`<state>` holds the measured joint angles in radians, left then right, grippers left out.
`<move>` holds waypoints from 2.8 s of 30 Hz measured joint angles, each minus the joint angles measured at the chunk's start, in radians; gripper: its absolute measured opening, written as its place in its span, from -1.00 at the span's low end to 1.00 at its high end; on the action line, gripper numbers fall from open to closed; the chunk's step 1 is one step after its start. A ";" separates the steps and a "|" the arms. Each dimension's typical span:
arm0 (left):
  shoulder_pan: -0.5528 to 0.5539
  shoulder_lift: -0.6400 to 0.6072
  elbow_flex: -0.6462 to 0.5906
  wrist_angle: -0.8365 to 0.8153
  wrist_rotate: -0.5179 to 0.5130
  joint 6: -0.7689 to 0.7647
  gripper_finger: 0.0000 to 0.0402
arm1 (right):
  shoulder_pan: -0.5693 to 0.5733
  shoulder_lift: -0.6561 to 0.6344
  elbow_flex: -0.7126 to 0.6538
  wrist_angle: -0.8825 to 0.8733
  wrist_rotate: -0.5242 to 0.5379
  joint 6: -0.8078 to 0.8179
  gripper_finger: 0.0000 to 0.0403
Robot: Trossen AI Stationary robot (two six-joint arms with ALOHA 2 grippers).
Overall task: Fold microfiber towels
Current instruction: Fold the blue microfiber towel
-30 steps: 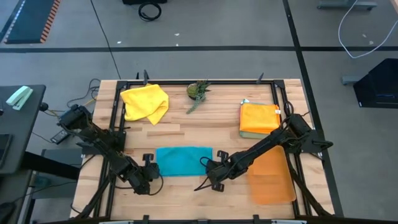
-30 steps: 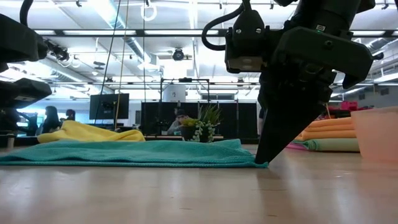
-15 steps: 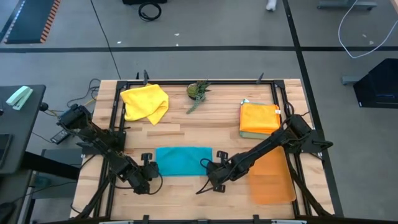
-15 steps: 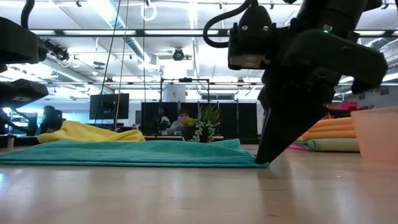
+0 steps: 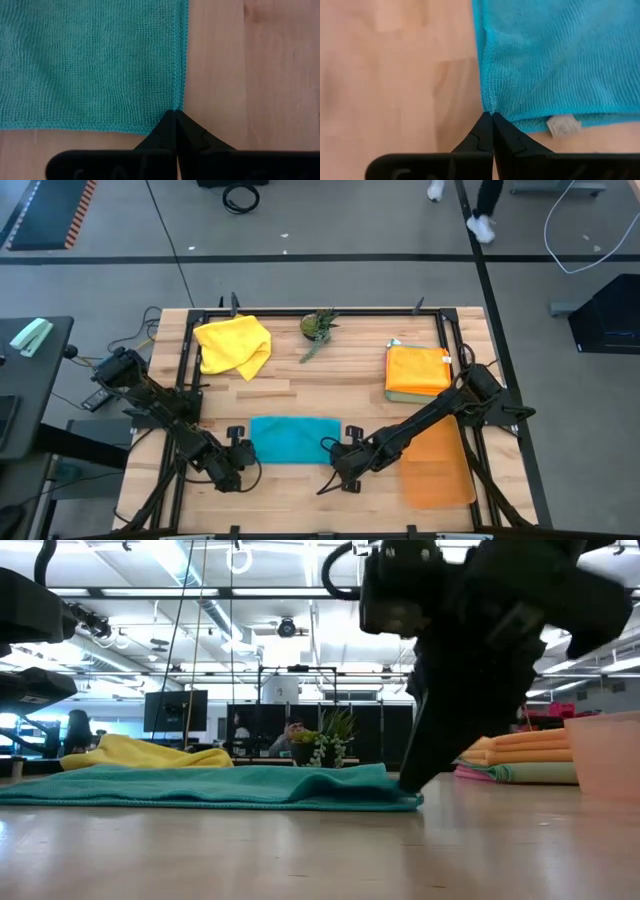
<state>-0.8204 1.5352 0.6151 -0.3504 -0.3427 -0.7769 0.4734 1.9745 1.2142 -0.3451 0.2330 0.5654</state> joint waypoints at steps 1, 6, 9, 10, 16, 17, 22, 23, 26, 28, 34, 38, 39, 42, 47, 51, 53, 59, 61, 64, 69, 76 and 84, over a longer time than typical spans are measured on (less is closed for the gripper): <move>0.000 0.000 0.000 0.000 -0.001 0.000 -0.99 | 0.000 -0.001 0.001 0.008 -0.012 -0.001 -0.99; 0.000 0.000 0.000 0.002 -0.004 0.001 -0.99 | 0.000 -0.002 0.001 0.012 -0.025 -0.001 -0.99; 0.000 0.001 0.000 0.003 -0.007 -0.003 -0.98 | 0.000 0.000 0.001 0.014 -0.033 0.006 -0.99; 0.000 0.001 0.000 0.003 -0.009 -0.005 -0.98 | 0.000 0.001 0.001 0.015 -0.036 0.008 -0.99; 0.000 0.002 0.000 0.008 -0.011 -0.014 -0.98 | -0.002 0.012 -0.032 0.067 -0.049 0.040 -0.99; 0.000 0.002 0.000 0.008 -0.011 -0.017 -0.98 | -0.003 0.011 -0.042 0.082 -0.051 0.046 -0.99; 0.000 0.002 0.000 0.007 -0.013 -0.023 -0.98 | -0.005 0.011 -0.058 0.111 -0.062 0.056 -0.99; 0.000 0.002 0.000 0.006 -0.013 -0.023 -0.98 | -0.005 0.010 -0.062 0.115 -0.063 0.056 -0.99; 0.000 -0.021 -0.001 0.001 -0.008 -0.023 -0.95 | -0.006 0.009 -0.068 0.119 -0.063 0.060 -0.99; -0.004 -0.047 -0.003 -0.009 0.005 -0.016 -0.89 | -0.006 0.009 -0.069 0.118 -0.063 0.060 -0.99; -0.016 -0.120 -0.003 -0.055 0.014 -0.003 -0.95 | -0.007 0.009 -0.070 0.109 -0.066 0.060 -0.99; -0.015 -0.125 -0.003 -0.046 0.050 0.002 -0.94 | -0.008 0.010 -0.070 0.107 -0.063 0.059 -0.99; -0.016 -0.125 -0.003 -0.047 0.051 0.002 -0.88 | -0.008 0.010 -0.070 0.107 -0.062 0.059 -0.99; -0.011 -0.125 -0.003 -0.049 0.050 0.001 -0.66 | -0.010 0.010 -0.070 0.104 -0.062 0.056 -0.99; -0.007 -0.141 -0.003 -0.047 0.047 0.004 -0.29 | -0.012 0.011 -0.071 0.103 -0.062 0.052 -0.99; -0.010 -0.200 -0.002 -0.018 0.044 0.051 -0.12 | -0.014 0.011 -0.071 0.102 -0.061 0.048 -0.99; -0.014 -0.233 0.000 -0.003 0.026 0.080 -0.09 | -0.016 0.011 -0.071 0.102 -0.061 0.044 -0.99; 0.022 -0.201 0.000 0.007 -0.090 0.081 -0.38 | -0.019 0.012 -0.072 0.103 -0.062 0.044 -0.99; 0.035 -0.163 0.000 0.038 -0.090 0.084 -0.60 | -0.019 0.012 -0.072 0.103 -0.062 0.044 -0.99; 0.035 -0.107 0.000 0.085 -0.073 0.105 -0.92 | -0.019 0.012 -0.072 0.103 -0.061 0.044 -0.99; 0.035 -0.031 0.000 0.090 -0.068 0.067 -0.91 | -0.018 0.012 -0.072 0.105 -0.062 0.040 -0.99; 0.038 0.010 0.004 0.100 -0.064 0.029 -0.93 | -0.019 0.014 -0.055 0.099 -0.074 0.025 -0.93; 0.038 0.007 0.004 0.097 -0.054 0.029 -0.97 | -0.014 -0.059 -0.047 0.064 -0.122 0.014 -0.67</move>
<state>-0.7826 1.5421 0.6189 -0.2535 -0.3970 -0.7483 0.4590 1.9154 1.1671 -0.2814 0.1114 0.5797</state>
